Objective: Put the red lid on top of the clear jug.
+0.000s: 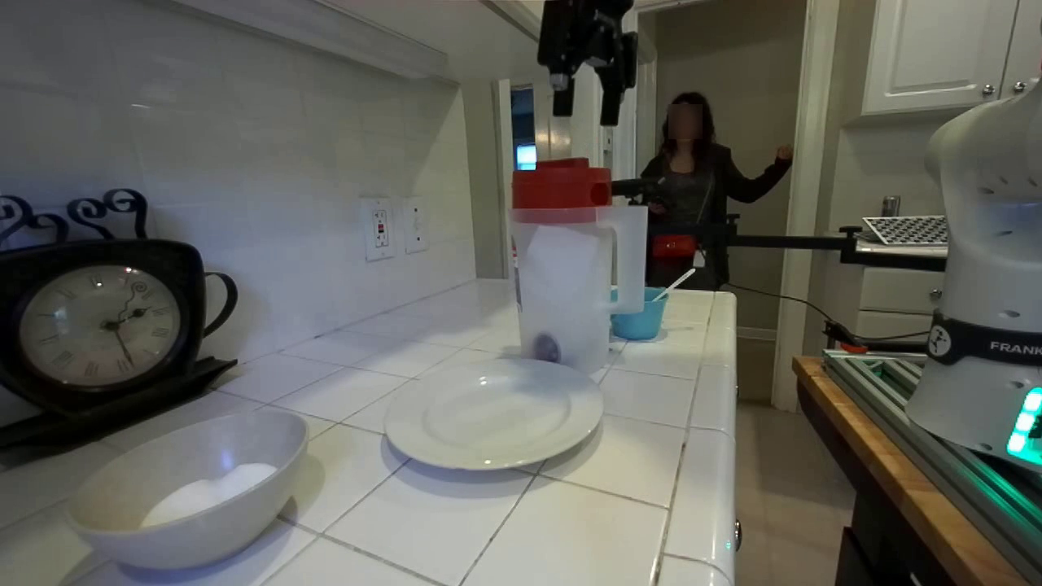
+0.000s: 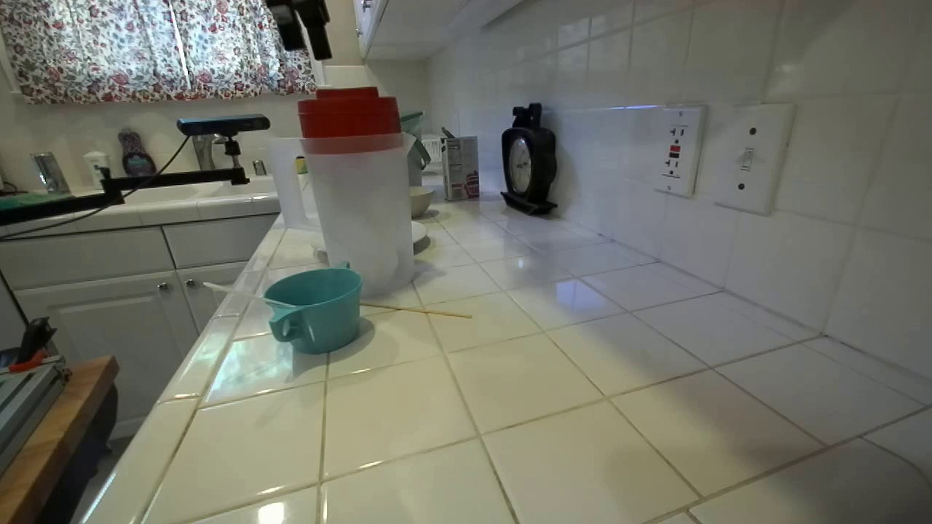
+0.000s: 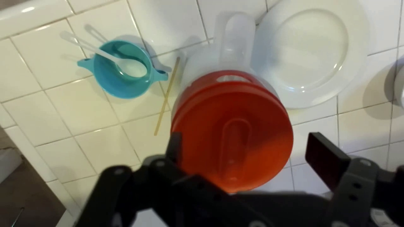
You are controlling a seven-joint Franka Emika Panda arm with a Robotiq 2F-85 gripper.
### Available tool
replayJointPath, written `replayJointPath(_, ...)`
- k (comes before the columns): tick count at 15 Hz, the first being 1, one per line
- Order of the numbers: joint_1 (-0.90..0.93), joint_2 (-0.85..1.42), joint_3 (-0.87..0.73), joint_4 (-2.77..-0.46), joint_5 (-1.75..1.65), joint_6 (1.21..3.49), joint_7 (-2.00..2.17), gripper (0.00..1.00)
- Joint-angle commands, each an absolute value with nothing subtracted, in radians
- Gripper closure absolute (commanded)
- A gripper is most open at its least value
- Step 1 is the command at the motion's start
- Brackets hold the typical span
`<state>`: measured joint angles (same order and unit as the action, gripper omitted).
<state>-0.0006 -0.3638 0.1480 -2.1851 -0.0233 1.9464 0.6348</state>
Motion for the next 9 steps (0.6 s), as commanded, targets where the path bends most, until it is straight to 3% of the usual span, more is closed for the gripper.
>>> replayJointPath(1, 0.021, -0.447, 0.159, -2.198, -0.018, 1.844, 0.592, 0.0)
replayJointPath(9, 0.033, -0.545, 0.227, -2.208, -0.022, 1.718, 0.635, 0.0)
